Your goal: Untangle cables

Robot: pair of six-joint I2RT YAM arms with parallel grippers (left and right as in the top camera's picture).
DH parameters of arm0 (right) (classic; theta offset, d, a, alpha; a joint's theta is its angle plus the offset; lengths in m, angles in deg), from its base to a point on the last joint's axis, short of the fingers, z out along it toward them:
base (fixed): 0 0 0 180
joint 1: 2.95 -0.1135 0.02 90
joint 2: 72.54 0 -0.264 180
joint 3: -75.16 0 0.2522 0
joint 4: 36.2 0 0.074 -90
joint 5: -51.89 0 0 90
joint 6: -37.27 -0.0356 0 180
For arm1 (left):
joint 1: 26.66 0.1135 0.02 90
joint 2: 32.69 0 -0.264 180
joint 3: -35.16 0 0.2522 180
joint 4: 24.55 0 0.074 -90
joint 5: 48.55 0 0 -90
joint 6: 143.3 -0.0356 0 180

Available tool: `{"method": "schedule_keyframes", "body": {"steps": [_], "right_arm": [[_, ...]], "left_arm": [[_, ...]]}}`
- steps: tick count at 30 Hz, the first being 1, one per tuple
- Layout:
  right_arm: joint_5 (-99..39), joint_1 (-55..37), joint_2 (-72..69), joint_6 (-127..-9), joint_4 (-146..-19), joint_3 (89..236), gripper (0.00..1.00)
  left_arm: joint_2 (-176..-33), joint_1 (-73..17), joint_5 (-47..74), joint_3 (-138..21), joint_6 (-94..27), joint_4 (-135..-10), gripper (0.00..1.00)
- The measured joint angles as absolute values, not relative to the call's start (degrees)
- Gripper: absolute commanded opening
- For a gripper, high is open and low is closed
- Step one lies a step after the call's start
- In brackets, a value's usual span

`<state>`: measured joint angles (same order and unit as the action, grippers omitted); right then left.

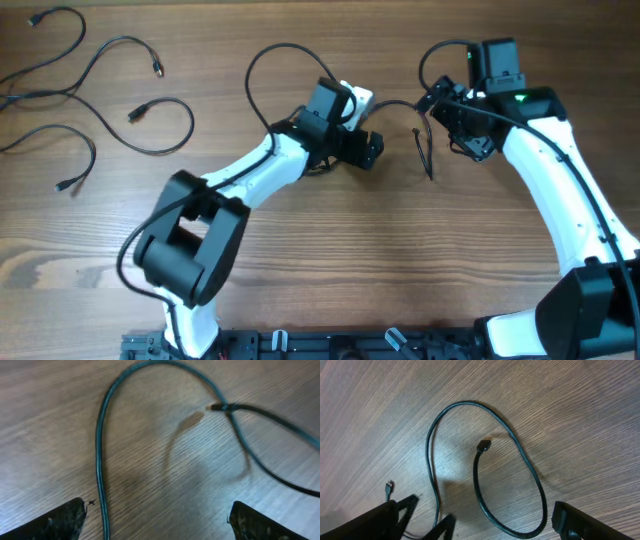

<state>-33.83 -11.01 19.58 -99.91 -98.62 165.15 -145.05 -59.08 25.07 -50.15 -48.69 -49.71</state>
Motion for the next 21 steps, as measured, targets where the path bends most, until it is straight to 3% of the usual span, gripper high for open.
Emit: {"method": "schedule_keyframes", "body": {"steps": [3,7,11,13,19,21], "right_arm": [[-32.21,-10.98,19.56,-98.9,-98.78,165.15,1.0],[-31.67,-10.98,19.47,-98.44,-98.82,165.15,1.0],[-31.62,-10.98,19.45,-98.44,-98.82,165.15,1.0],[-31.45,-10.98,19.42,-98.44,-98.82,165.15,1.0],[-31.01,-10.98,19.42,-98.44,-98.82,165.15,1.0],[-30.82,-10.98,19.42,-98.44,-98.84,165.15,1.0]], "left_arm": [[-147.43,-59.8,28.57,-50.15,-48.56,-48.29,0.86],[-149.2,-59.8,32.67,-50.15,-48.41,-46.63,0.71],[-149.88,-59.83,33.75,-50.15,-48.26,-46.52,0.7],[-149.92,-59.83,34.16,-50.15,-48.26,-46.43,0.62],[-151.14,-59.83,34.38,-50.15,-48.37,-46.19,0.64],[-151.76,-59.83,34.4,-50.41,-48.28,-45.25,0.59]]}}
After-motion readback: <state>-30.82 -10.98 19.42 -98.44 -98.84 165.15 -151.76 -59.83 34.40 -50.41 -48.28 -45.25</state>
